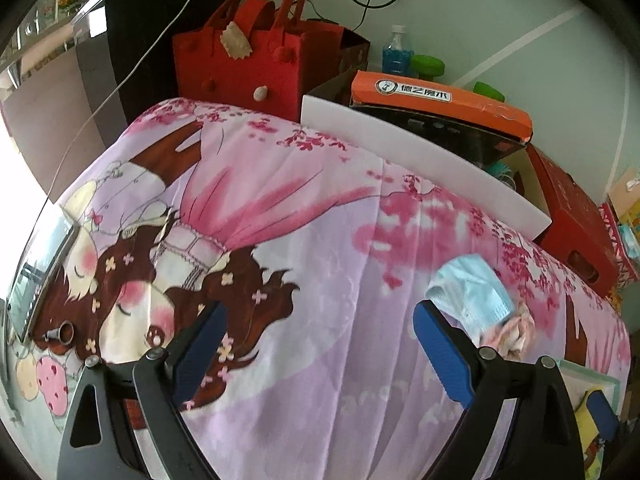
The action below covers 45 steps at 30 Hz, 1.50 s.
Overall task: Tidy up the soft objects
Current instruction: 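Move the right gripper to the pink cloth while the left gripper moves to the blue face mask, then grasp the pink cloth with the right gripper while the left gripper grasps the blue face mask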
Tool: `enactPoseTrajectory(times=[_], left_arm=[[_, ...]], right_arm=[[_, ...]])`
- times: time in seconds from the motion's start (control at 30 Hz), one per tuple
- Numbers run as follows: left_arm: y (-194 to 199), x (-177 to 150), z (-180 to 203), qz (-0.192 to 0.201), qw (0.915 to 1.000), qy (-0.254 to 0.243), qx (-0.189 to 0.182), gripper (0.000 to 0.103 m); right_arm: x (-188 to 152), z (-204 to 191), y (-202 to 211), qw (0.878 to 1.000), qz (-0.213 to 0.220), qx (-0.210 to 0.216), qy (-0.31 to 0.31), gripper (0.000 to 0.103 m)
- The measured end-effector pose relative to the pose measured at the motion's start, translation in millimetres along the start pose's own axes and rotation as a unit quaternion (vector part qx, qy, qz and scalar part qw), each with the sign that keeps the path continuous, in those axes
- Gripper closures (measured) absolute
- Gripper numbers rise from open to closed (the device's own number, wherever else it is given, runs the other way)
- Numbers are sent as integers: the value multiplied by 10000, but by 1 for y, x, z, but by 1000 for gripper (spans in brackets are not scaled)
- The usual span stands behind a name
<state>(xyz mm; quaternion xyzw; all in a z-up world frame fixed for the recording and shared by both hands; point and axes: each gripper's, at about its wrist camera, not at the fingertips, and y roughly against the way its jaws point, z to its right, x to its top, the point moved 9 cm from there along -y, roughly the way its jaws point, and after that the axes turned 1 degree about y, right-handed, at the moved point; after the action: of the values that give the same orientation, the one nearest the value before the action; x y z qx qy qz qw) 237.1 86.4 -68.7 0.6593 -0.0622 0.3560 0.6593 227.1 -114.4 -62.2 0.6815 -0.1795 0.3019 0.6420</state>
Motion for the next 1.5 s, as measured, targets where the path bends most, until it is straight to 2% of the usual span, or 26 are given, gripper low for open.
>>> enactPoseTrajectory(times=[0.3,0.43,0.7,0.8,0.97,1.03,1.2,1.23,1.4,1.5], left_arm=[[-14,14,7,203,9996,51,-163,9],[-20,15,14,140,9994,46,-300,9],[-34,8,34,-163,9981,-137,-585,9],[-35,5,41,-107,9979,-237,-591,9],[-35,4,57,-9,9952,-297,-937,9],[-36,3,66,40,9938,-416,-1035,9],[-45,-5,83,-41,9904,-528,-1274,10],[-47,-7,86,-67,9897,-558,-1317,11],[-61,-15,92,-250,9880,-556,-1417,31],[-67,-19,94,-332,9871,-505,-1483,44]], right_arm=[[2,-12,-32,9997,-135,-13,202,0],[2,-14,-42,9997,-126,13,210,1],[-1,-12,-60,9996,-240,90,135,14],[-2,-9,-63,9995,-263,109,109,15],[-6,-7,-69,9992,-346,182,59,22],[-7,-6,-70,9991,-365,219,35,34],[-9,-3,-73,9988,-417,265,-5,49],[-9,-2,-74,9987,-431,271,-18,56],[-12,4,-77,9982,-504,294,-130,65],[-12,7,-79,9980,-527,297,-174,67]])
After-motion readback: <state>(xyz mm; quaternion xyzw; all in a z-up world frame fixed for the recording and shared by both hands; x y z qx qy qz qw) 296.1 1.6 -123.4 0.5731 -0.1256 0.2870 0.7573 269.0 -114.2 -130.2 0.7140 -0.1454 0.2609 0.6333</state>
